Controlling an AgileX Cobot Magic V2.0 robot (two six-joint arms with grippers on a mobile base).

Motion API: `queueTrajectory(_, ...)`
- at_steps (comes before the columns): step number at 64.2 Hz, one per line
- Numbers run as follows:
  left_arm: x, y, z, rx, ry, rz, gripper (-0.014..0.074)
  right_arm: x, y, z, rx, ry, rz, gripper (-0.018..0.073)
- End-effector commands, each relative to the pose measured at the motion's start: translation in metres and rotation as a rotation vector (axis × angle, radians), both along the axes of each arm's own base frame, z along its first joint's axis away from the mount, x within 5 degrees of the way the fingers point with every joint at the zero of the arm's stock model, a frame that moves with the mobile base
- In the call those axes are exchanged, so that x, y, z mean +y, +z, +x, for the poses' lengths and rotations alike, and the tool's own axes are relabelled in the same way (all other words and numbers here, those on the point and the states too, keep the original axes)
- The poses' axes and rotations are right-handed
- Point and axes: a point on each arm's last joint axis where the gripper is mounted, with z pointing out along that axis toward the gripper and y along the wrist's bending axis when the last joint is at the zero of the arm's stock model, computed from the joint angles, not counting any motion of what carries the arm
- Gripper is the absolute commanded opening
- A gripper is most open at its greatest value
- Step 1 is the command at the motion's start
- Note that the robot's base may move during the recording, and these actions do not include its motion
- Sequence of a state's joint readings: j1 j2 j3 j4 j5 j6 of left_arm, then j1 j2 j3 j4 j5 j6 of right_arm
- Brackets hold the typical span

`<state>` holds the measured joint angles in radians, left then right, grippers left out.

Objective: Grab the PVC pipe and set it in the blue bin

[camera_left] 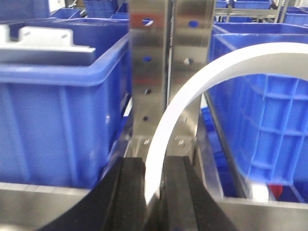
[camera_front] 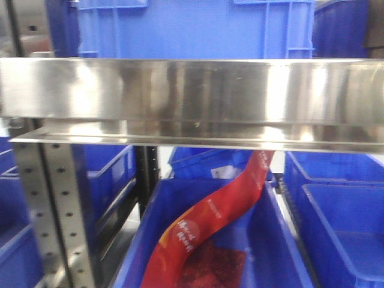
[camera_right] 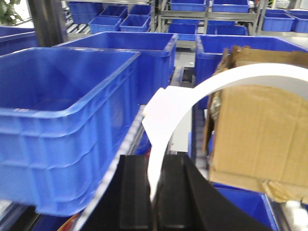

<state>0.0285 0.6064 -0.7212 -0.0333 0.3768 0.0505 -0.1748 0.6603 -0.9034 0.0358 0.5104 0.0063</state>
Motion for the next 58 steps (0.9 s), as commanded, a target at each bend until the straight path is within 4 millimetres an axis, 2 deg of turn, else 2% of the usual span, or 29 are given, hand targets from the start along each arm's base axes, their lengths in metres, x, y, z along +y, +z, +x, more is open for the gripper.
queueTrajectory(1,-0.0001,0.0028,-0.0008,-0.032,0.001,-0.011,-0.0111,0.0001,0.0032,-0.0013,-0.029,0.000,-0.014,-0.0168)
queueTrajectory(58,-0.0001,0.0028,-0.0008,-0.032,0.001,-0.011,-0.0111,0.0001,0.0032,-0.0013,-0.029,0.000,-0.014,-0.0168)
